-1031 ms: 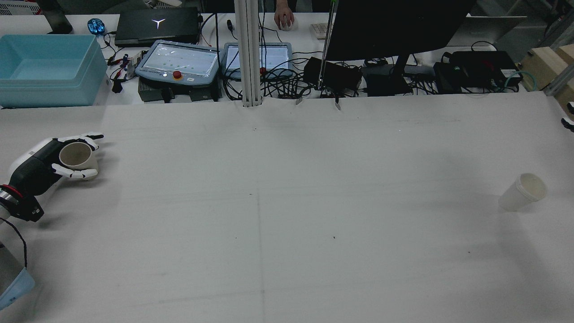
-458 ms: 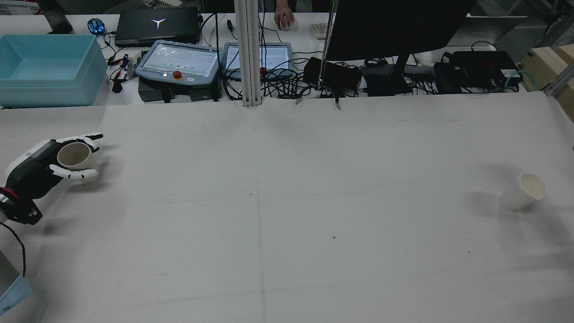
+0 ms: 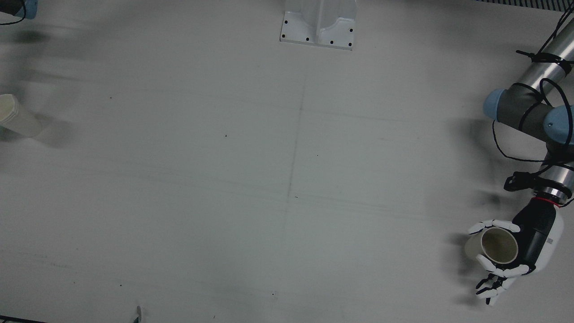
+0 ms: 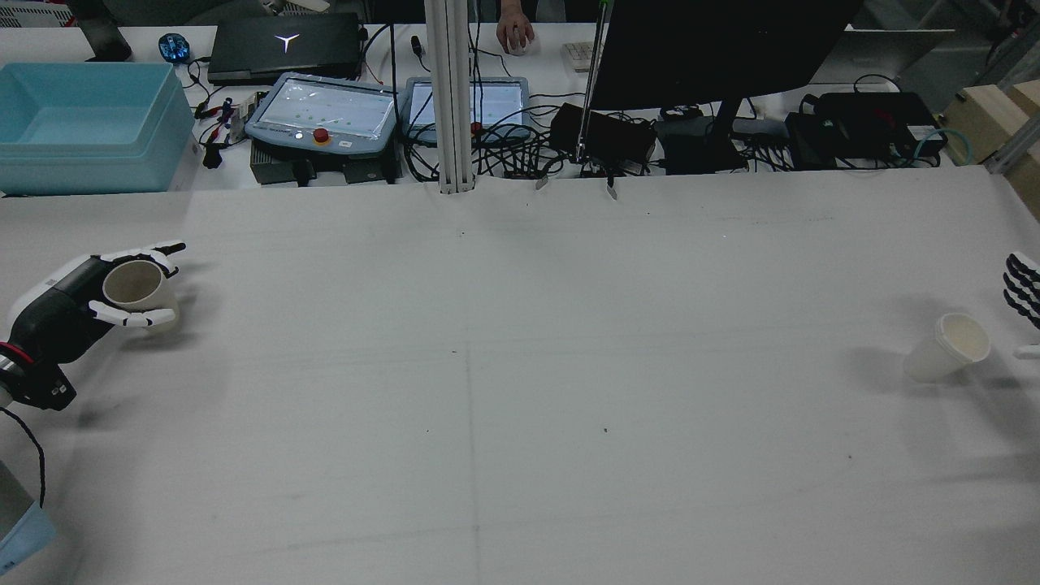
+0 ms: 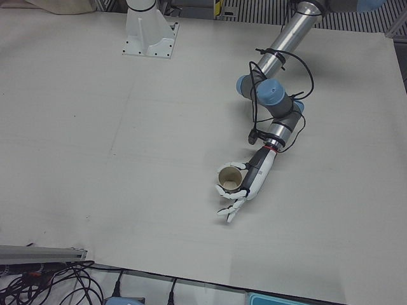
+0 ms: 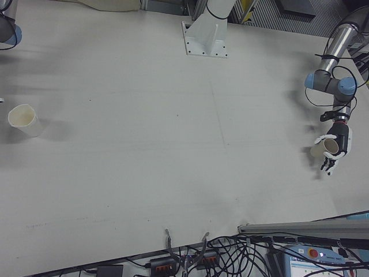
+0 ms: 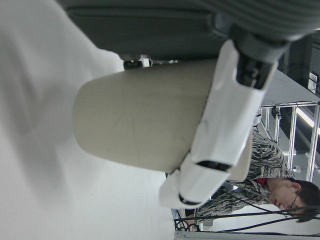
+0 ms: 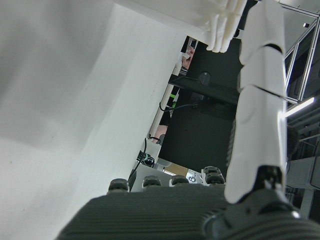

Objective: Pour water
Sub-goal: 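Move the right hand to the other beige cup and grasp it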

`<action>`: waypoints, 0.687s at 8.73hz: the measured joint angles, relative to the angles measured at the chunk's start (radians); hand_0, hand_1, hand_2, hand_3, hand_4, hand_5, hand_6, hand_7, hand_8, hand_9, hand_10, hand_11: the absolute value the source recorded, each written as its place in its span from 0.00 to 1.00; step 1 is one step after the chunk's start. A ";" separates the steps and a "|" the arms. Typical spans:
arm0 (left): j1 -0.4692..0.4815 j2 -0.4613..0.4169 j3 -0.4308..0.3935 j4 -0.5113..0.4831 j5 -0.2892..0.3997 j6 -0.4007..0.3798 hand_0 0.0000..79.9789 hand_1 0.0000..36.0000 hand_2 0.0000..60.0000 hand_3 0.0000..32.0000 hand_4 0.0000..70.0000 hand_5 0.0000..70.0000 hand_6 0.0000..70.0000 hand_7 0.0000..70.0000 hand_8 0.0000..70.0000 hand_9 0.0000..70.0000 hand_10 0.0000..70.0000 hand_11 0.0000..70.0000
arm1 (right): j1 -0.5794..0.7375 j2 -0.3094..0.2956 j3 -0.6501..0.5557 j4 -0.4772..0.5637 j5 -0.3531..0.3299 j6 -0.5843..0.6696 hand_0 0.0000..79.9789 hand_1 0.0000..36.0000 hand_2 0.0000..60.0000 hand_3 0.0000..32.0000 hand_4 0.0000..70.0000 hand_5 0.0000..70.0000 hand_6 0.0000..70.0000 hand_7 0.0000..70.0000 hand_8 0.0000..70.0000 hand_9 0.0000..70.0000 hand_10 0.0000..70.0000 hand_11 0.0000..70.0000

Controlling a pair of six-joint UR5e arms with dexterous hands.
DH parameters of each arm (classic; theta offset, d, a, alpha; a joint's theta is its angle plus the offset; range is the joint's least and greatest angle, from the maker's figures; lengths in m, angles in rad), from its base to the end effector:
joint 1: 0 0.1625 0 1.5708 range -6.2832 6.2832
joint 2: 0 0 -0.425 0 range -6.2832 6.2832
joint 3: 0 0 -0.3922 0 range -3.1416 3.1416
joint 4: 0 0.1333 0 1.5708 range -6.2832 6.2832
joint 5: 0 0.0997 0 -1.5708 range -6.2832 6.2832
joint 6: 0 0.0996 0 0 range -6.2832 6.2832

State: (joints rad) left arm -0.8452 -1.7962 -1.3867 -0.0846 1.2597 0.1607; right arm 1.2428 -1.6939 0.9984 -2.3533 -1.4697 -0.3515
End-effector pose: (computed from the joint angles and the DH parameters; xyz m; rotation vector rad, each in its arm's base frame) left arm 0.2713 -0.5526 0.6476 -0.3065 2.0976 -1.8133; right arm 0.0208 -0.3840 0.9257 0.1201 -2.0746 1.8185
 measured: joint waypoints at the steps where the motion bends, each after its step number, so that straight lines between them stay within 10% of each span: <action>1: 0.001 0.011 0.000 -0.005 -0.011 -0.003 1.00 1.00 1.00 0.00 1.00 1.00 0.18 0.28 0.08 0.08 0.11 0.21 | -0.018 0.006 -0.014 0.005 0.001 -0.017 0.74 0.78 0.11 0.24 0.00 0.08 0.00 0.00 0.00 0.00 0.00 0.00; 6: 0.001 0.038 0.000 -0.026 -0.036 -0.010 1.00 1.00 1.00 0.00 1.00 1.00 0.18 0.28 0.08 0.08 0.11 0.22 | -0.094 0.011 -0.018 0.027 0.002 -0.055 0.80 0.86 0.16 0.28 0.00 0.10 0.00 0.00 0.00 0.00 0.00 0.00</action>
State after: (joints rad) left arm -0.8444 -1.7582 -1.3869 -0.1109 1.2242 0.1505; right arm 1.1490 -1.6828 0.9809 -2.3258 -1.4680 -0.4067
